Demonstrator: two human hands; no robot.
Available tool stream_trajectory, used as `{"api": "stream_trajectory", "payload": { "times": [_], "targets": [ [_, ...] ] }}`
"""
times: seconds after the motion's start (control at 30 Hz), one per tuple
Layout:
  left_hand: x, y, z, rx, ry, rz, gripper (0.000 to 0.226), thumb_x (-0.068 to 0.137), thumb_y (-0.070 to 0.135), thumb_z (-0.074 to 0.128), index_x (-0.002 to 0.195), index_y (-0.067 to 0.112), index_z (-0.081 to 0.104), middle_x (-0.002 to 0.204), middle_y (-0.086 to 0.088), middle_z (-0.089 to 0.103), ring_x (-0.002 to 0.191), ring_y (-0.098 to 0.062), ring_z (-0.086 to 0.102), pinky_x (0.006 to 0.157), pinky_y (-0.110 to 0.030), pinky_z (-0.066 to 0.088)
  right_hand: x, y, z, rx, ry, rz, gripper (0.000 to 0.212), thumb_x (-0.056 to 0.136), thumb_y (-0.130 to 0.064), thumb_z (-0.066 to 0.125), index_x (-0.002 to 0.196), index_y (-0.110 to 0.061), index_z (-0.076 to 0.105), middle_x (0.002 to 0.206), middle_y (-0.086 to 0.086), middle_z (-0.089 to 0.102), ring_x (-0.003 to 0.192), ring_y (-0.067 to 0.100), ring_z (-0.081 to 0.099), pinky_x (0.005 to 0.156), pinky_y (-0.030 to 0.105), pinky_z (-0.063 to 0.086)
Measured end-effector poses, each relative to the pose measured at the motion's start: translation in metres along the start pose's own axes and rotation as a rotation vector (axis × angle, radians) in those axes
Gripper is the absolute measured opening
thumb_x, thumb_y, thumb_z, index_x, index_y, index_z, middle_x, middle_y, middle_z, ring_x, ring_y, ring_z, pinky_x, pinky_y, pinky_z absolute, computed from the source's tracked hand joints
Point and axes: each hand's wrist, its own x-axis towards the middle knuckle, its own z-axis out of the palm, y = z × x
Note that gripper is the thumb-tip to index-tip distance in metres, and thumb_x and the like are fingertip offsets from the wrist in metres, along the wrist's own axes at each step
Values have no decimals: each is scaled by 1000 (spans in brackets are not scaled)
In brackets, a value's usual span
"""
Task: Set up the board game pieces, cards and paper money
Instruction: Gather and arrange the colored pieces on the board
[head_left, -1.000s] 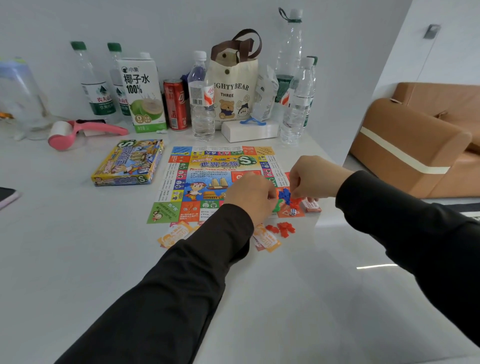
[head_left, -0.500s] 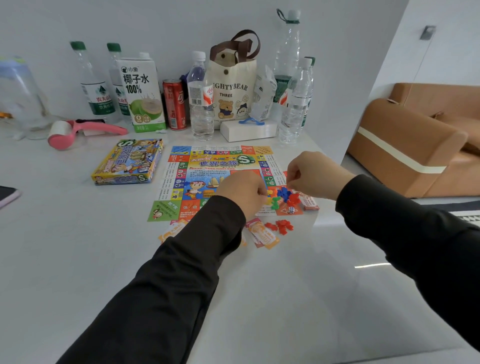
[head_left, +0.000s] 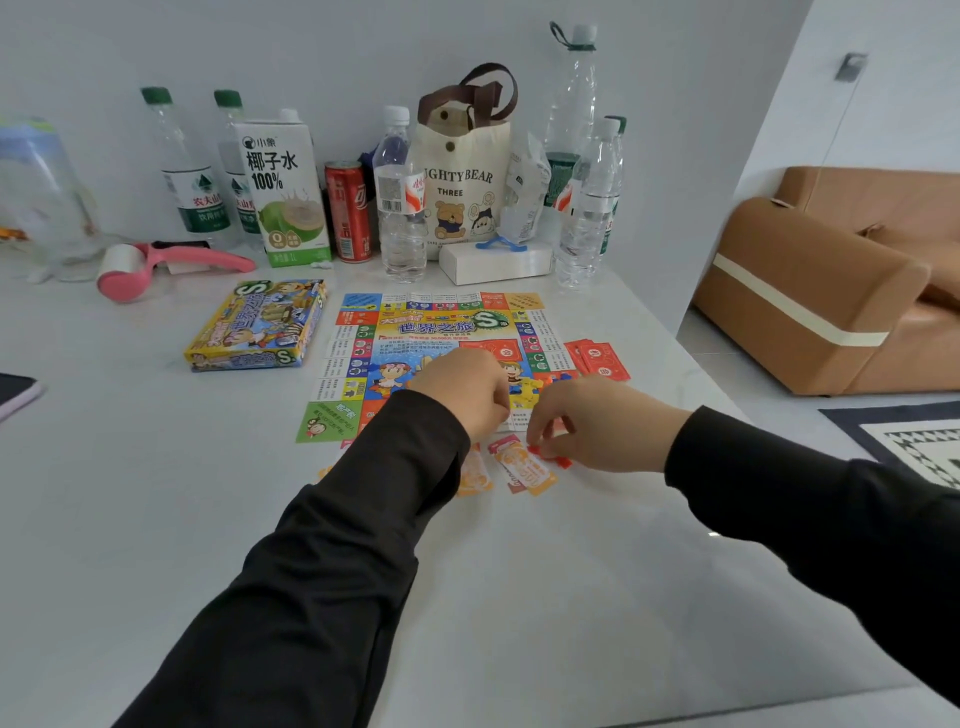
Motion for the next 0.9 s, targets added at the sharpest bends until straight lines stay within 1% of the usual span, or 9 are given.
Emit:
{"api": "stream_trajectory", "payload": {
  "times": [0.2, 0.33, 0.4, 0.5, 0.57, 0.6, 0.7, 0.8, 0.9],
  "targets": [
    [0, 1, 1, 7, -14, 3, 18, 88, 16, 57, 94, 16, 74, 100, 2, 70, 90, -16, 62, 75, -23, 42, -1, 2, 2, -66, 0, -16, 17, 90, -20, 55, 102, -25, 66, 102, -9, 60, 86, 8, 50, 76, 18, 40],
    [-2, 4, 3, 15, -27, 30, 19, 87, 15, 55, 93, 15, 74, 97, 1, 70, 88, -16, 62, 78, -25, 47, -8, 13, -3, -122, -32, 10, 19, 91, -21, 53, 105, -24, 65, 106, -9, 59, 93, 9, 52, 84, 21, 44],
    [-2, 6, 3, 17, -15, 44, 19, 87, 15, 55, 93, 16, 73, 98, 2, 70, 90, -16, 62, 78, -25, 45, -11, 18, -4, -143, -19, 15, 20, 92, -22, 51, 106, -23, 65, 108, -7, 59, 97, 11, 52, 86, 22, 43],
    [-2, 7, 1, 9, 16, 58, 19, 89, 17, 54, 94, 16, 73, 100, 2, 69, 92, -16, 61, 79, -24, 44, -16, 22, -3, -72, 41, 12, 20, 92, -29, 53, 107, -23, 65, 104, -10, 55, 94, 10, 51, 82, 20, 39],
    [-3, 9, 1, 12, 25, 65, 20, 89, 19, 54, 94, 17, 73, 100, 2, 68, 92, -16, 61, 81, -27, 47, -19, 21, 1, -35, 35, -27, 24, 89, -32, 58, 111, -26, 63, 102, -13, 50, 91, 6, 46, 81, 17, 34],
    [-3, 9, 1, 15, 26, 68, 19, 89, 20, 54, 94, 18, 72, 100, 3, 68, 92, -16, 61, 82, -28, 48, -19, 20, 3, -31, 27, -47, 25, 88, -32, 60, 111, -26, 63, 103, -12, 49, 92, 6, 46, 82, 16, 35],
    [-4, 9, 2, 12, 21, 70, 19, 90, 22, 54, 95, 18, 72, 101, 2, 68, 91, -16, 60, 84, -30, 48, -20, 18, 9, -9, 61, -75, 19, 89, -28, 59, 105, -24, 67, 100, -11, 51, 91, 8, 49, 80, 16, 35],
    [-3, 10, 3, 12, 8, 67, 19, 89, 22, 54, 95, 18, 72, 101, 2, 68, 92, -17, 61, 86, -32, 49, -20, 22, 10, -38, 93, -57, 18, 91, -20, 56, 103, -22, 68, 105, -8, 56, 94, 8, 50, 79, 13, 34],
    [-2, 10, 4, 10, 6, 68, 19, 90, 23, 54, 95, 17, 72, 102, 2, 67, 91, -16, 60, 85, -31, 49, -22, 28, 9, -65, 117, -36, 19, 90, -18, 56, 105, -21, 68, 109, -8, 57, 99, 11, 53, 82, 16, 38]
  ]
}}
